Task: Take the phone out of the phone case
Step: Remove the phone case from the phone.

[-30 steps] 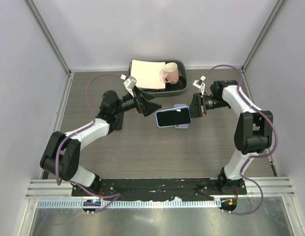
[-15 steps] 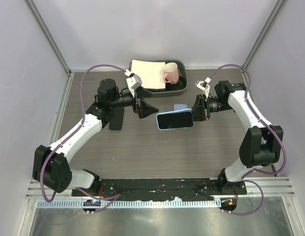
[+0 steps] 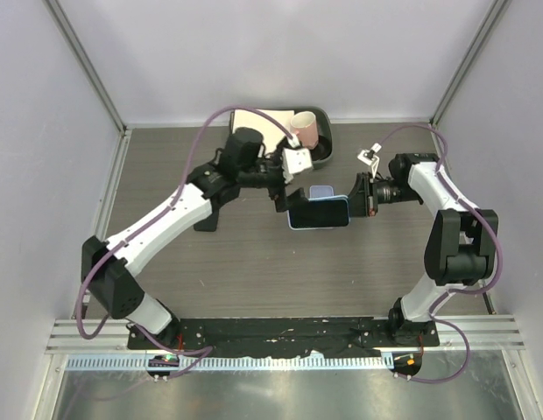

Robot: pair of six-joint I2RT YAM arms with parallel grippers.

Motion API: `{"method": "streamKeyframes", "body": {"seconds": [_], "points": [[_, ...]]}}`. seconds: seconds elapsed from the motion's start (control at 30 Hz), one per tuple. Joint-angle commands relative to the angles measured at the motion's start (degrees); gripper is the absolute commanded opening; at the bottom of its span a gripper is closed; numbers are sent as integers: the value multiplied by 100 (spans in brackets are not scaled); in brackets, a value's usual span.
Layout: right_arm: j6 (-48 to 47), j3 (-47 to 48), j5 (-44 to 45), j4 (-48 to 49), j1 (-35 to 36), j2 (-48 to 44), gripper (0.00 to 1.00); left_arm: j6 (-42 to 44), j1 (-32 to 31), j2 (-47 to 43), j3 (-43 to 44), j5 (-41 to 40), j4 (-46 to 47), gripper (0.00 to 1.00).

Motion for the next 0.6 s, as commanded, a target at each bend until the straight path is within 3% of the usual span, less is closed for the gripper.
{"method": "streamKeyframes", "body": {"seconds": [0.0,0.37,0.57], "points": [[-223,51,-559,-995,-304,3,1,654,-496,407,346,-849,-593,100],[-39,42,-559,-1004,-410,-1104,1,188,-523,30,803,-568,-1224,100],[128,-151,-568,-995,-656,-1657,1,57,-15,-568,575,-210,-1236,100]]}}
